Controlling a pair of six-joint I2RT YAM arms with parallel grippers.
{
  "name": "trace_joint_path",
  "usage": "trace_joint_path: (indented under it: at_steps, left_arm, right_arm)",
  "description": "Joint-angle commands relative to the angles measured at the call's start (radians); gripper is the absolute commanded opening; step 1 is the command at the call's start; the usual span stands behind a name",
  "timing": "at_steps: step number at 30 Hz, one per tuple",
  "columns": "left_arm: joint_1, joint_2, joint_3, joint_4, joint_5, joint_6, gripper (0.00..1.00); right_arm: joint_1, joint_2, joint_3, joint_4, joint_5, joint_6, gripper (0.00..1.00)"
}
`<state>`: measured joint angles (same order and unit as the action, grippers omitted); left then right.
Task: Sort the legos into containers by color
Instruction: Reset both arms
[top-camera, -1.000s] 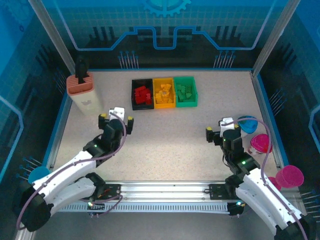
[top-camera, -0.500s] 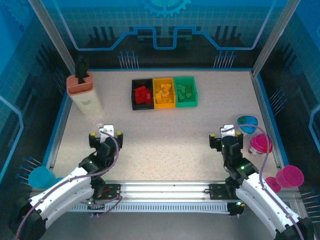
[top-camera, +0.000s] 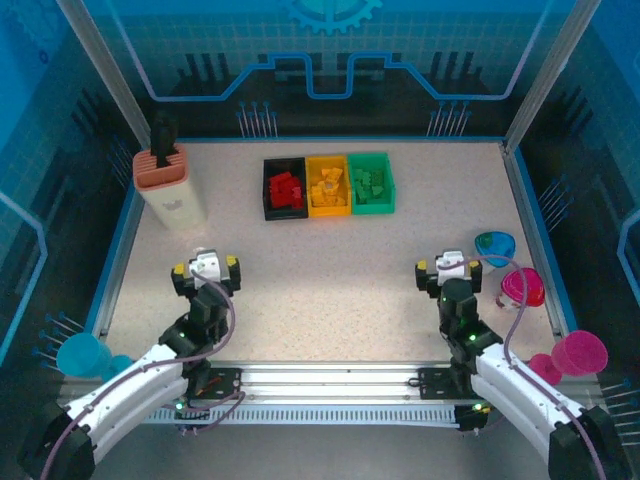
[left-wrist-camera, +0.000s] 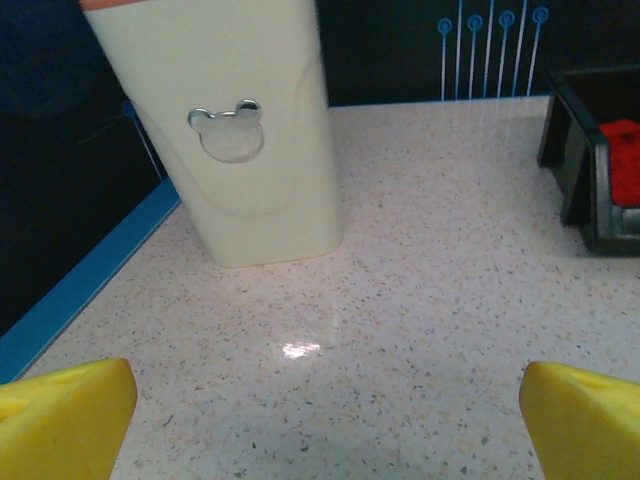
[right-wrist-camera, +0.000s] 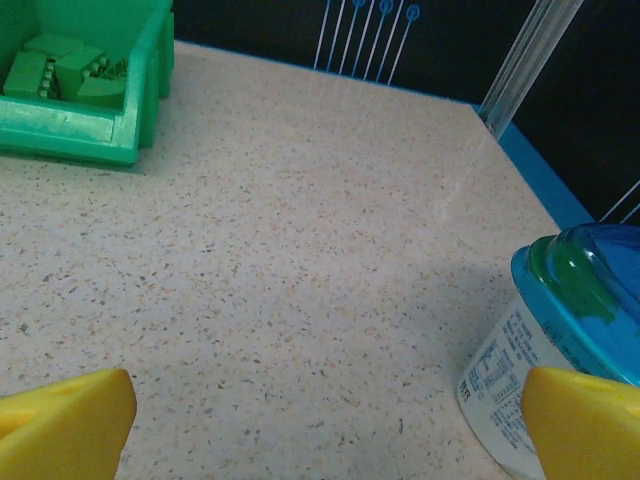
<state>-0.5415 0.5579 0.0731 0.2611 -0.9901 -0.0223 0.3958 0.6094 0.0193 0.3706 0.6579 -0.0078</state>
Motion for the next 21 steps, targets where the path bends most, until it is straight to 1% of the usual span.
trace_joint_path:
  at_steps: [1, 3, 5, 9, 12, 14, 21]
  left_arm:
    - [0.030, -0.055, -0.039, 0.154, 0.016, 0.056, 0.99]
    - [0.051, -0.079, -0.067, 0.207, 0.046, 0.068, 0.99]
    - [0.081, -0.093, -0.098, 0.263, 0.085, 0.067, 0.99]
    - [0.164, -0.084, -0.098, 0.257, 0.156, 0.018, 0.99]
    - [0.220, -0.054, -0.098, 0.277, 0.202, -0.012, 0.99]
    - [0.248, -0.018, -0.098, 0.310, 0.226, -0.027, 0.99]
    - [0.302, 0.142, -0.096, 0.470, 0.290, -0.037, 0.99]
  right_arm:
    - [-0.031, -0.028, -0.043, 0.266, 0.020, -0.043, 1.00]
    - [-0.058, -0.026, -0.042, 0.263, -0.032, -0.033, 1.00]
    - [-0.073, -0.008, -0.043, 0.281, -0.058, -0.026, 1.00]
    - [-0.097, 0.067, -0.042, 0.354, -0.079, -0.008, 1.00]
    - [-0.118, 0.156, -0.043, 0.449, -0.108, 0.003, 1.00]
    - [-0.129, 0.245, -0.043, 0.540, -0.118, 0.006, 1.00]
    - [-0.137, 0.519, -0.042, 0.856, -0.123, -0.003, 1.00]
